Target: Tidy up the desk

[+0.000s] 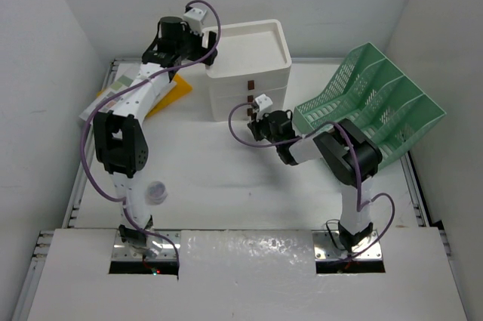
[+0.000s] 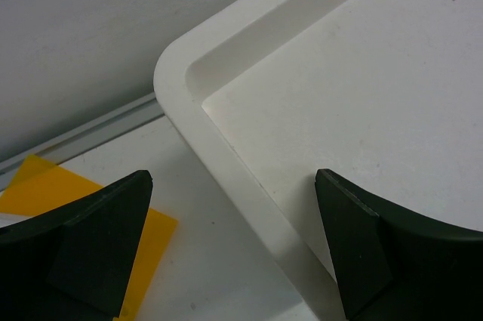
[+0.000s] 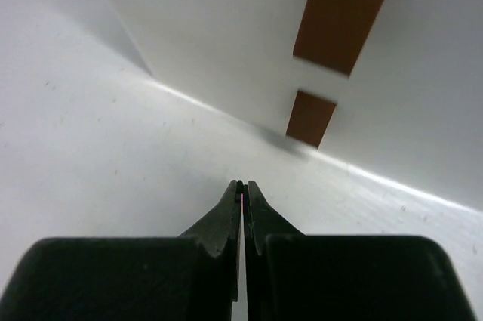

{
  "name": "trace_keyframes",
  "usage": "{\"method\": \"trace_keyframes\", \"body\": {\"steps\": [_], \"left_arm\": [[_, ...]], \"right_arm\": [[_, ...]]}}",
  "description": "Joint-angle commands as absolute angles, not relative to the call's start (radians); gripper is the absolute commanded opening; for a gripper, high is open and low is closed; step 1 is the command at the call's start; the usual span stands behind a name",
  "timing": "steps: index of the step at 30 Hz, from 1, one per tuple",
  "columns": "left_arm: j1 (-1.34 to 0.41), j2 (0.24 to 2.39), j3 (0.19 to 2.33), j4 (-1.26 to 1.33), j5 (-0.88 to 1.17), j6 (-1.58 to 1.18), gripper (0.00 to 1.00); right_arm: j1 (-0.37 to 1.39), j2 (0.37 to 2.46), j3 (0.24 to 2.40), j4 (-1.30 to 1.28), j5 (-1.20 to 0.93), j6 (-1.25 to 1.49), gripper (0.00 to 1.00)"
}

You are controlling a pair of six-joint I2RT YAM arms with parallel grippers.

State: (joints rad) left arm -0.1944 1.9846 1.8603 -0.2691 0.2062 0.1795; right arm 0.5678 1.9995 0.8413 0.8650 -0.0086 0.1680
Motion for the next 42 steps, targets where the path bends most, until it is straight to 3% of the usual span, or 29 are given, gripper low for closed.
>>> {"method": "trace_keyframes", "body": {"steps": [1,4,7,9,11,15,19,24,33,42], "left_arm": [[-0.178,1.967,1.815,-0.4,0.233,0.221,0.88],[-0.178,1.91,1.812,-0.405,0.271,0.232,0.88],[-0.179,1.853,1.818,-0.411,0.311,0.261,0.9],[-0.181,1.838,1.83,-0.431,0.328,0.276,0.91],[-0.181,1.836,1.858,-0.455,0.312,0.275,0.91],[-0.181,1.855,1.876,-0.483,0.295,0.247,0.91],[-0.181,1.897,1.936,-0.546,0.285,0.221,0.91],[-0.181,1.948,2.014,-0.586,0.258,0.187,0.92],[-0.181,2.054,2.163,-0.609,0.218,0.084,0.93],[-0.172,2.079,2.094,-0.528,0.179,0.103,0.93]], "right_arm": [[0.538,1.918,0.795,0.934,-0.095,0.213,0.0],[0.532,1.836,0.776,0.866,-0.072,0.204,0.15],[0.493,1.78,0.848,0.654,-0.127,0.254,0.34],[0.462,1.778,0.894,0.499,-0.21,0.308,0.42],[0.451,1.792,0.914,0.509,-0.264,0.337,0.53],[0.433,1.805,0.943,0.515,-0.252,0.435,0.63],[0.376,1.804,0.867,0.69,-0.378,0.722,0.65],[0.376,1.853,0.795,0.965,-0.383,1.036,0.64],[0.377,1.925,0.747,1.049,-0.267,0.985,0.65],[0.379,2.135,0.883,1.192,-0.261,1.002,0.64]]}}
